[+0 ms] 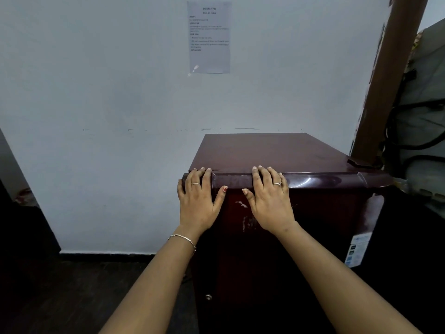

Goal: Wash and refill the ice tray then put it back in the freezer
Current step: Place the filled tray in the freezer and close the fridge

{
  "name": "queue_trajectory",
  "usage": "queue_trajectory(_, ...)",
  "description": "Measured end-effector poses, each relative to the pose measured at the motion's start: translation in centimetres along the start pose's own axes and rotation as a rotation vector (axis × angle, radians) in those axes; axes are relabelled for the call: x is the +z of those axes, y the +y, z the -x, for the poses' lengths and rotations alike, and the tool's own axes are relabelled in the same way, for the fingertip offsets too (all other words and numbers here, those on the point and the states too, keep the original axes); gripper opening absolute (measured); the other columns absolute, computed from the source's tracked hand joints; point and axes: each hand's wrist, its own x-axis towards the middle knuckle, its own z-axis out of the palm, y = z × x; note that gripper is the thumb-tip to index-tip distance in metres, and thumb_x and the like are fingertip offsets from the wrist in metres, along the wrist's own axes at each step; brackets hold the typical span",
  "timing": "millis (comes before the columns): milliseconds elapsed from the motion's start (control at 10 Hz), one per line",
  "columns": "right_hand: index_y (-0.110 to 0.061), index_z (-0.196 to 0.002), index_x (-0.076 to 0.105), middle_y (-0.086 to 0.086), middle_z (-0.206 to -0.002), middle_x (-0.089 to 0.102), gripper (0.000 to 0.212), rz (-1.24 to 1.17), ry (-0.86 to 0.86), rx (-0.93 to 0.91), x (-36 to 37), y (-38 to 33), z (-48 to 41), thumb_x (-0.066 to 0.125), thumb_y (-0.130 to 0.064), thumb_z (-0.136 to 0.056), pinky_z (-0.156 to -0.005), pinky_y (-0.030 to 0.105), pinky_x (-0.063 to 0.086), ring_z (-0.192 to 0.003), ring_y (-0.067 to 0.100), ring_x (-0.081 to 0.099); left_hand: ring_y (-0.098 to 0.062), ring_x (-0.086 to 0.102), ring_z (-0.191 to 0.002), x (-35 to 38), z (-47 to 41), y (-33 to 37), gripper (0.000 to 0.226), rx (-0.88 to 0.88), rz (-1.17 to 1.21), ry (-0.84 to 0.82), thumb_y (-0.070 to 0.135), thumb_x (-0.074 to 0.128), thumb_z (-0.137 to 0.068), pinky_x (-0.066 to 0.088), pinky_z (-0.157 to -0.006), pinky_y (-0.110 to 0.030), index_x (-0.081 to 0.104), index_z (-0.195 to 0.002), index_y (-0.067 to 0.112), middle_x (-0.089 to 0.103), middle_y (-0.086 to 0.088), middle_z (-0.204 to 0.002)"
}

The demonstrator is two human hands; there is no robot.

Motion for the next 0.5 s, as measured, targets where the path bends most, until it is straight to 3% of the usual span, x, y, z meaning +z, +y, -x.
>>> queue_trajectory(200, -0.018, -0.150, 0.027, 0.006, -0.154, 0.030, 0.070, -0.110, -0.050, 0.034, -0.7, 0.1, 0.2, 0.017, -0.058, -0.095, -0.116, 0.049, 0.011, -0.144, 0.028, 0.018, -0.026, 0.020, -0.142, -1.1, 0.0, 1.4, 0.064, -0.076, 0.048, -0.047, 0.056, 0.035, -0.093, 0.008, -0.115, -0.056, 0.039, -0.141, 0.014, 0.035, -0.008, -0.148)
queue_trajectory(300, -0.025, -0.153, 0.018, 0.005, -0.159, 0.016, 0.064, -0.117, -0.092, 0.076, -1.1, -0.2, 1.1, 0.027, -0.054, -0.097, -0.115, 0.053, 0.005, -0.147, 0.027, 0.005, -0.028, 0.016, -0.143, -1.5, 0.0, 2.2, 0.059, -0.103, 0.083, -0.060, 0.049, 0.039, -0.093, 0.004, -0.115, -0.058, 0.041, -0.140, 0.015, 0.034, -0.009, -0.149)
queue_trajectory(500, -0.023, -0.153, 0.019, 0.004, -0.159, 0.015, 0.067, -0.139, -0.001, 0.136, -1.4, 0.2, 5.0, 0.045, -0.045, -0.095, -0.115, 0.050, 0.009, -0.146, 0.025, 0.008, -0.028, 0.020, -0.143, -0.4, 0.6, 5.2, 0.046, 0.141, 0.160, 0.025, 0.037, 0.044, -0.093, 0.000, -0.116, -0.057, 0.047, -0.135, 0.017, 0.037, -0.008, -0.148)
